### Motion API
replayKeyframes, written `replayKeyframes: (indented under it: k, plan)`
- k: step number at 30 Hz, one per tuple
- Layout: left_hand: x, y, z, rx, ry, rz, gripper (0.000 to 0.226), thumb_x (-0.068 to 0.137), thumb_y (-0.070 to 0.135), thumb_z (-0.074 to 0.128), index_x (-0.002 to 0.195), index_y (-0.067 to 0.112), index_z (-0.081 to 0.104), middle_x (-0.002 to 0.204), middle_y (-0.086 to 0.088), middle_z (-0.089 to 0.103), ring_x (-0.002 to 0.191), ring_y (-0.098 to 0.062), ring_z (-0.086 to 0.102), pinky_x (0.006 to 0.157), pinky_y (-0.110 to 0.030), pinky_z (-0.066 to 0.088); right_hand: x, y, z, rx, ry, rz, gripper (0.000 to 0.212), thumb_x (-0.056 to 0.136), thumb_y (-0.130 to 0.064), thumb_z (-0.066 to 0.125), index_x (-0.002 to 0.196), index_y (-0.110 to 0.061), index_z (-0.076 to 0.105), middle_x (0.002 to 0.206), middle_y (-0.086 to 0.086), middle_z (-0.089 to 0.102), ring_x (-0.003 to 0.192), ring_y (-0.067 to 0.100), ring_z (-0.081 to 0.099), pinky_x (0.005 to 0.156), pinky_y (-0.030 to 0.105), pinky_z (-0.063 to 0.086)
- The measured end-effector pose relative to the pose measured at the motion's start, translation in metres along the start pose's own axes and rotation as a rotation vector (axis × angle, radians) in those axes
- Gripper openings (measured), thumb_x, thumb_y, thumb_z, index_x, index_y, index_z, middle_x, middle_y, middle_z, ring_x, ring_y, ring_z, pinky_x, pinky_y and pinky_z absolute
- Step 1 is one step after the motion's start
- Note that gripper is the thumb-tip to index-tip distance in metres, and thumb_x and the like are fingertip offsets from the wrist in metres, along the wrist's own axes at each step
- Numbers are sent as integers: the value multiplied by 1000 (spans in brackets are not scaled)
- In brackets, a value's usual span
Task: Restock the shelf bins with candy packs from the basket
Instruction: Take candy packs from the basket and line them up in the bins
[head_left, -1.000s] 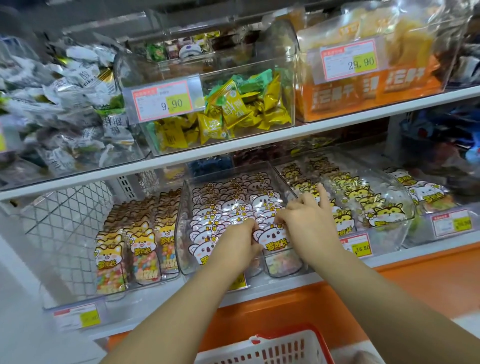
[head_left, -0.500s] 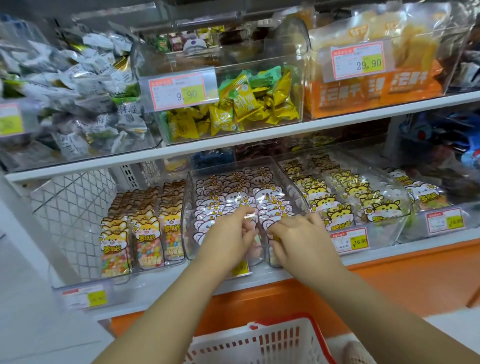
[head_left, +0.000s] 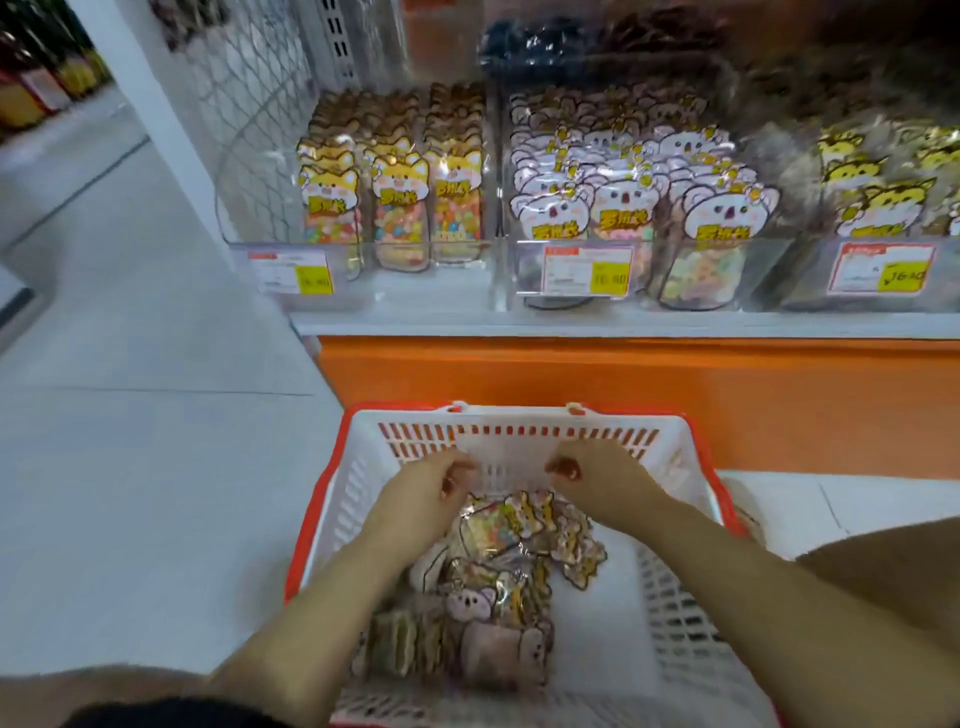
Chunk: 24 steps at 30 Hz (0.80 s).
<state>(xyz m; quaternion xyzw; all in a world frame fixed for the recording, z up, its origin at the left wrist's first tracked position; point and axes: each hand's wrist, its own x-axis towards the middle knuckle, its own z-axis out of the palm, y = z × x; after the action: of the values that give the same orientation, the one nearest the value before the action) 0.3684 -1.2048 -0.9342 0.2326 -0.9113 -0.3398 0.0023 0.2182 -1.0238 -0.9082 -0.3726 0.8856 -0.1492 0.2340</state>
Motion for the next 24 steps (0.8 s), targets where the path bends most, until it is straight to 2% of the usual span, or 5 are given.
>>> replayKeyframes:
  k: [7,11,14,18,24]
  plan:
    - [-9,-78,73,309,-446,-189,36,97,38,53,129,23,59,127,-6,62,110,-27,61,88,-43,55,27,40,84,227,-365,292,42,93,-37,66,130,-18,59,134,0,57,116,19,56,95,25,45]
    - [-14,-91,97,303,-577,-184,37,96,26,52,133,28,51,166,-1,12,128,-31,49,89,-37,51,43,46,111,419,-371,448,23,93,-26,68,109,-12,60,115,12,59,108,25,57,88,23,45]
    - [-13,-98,104,245,-594,-229,34,94,23,53,128,28,53,159,-2,24,122,-26,53,92,-37,52,54,50,127,655,-281,619,54,89,-18,73,133,4,51,129,28,58,113,43,58,91,50,53]
    - [-5,-98,104,236,-571,-230,30,97,29,52,125,26,61,144,0,39,114,-22,56,95,-33,51,71,53,152,810,-134,762,31,82,-15,79,104,-4,60,90,9,63,72,17,64,48,20,49]
    - [-2,-101,104,201,-546,-228,29,99,33,51,123,30,66,138,3,44,114,-18,56,94,-33,51,78,43,159,788,-155,682,53,89,-26,74,131,-1,55,122,6,59,114,23,59,73,14,53]
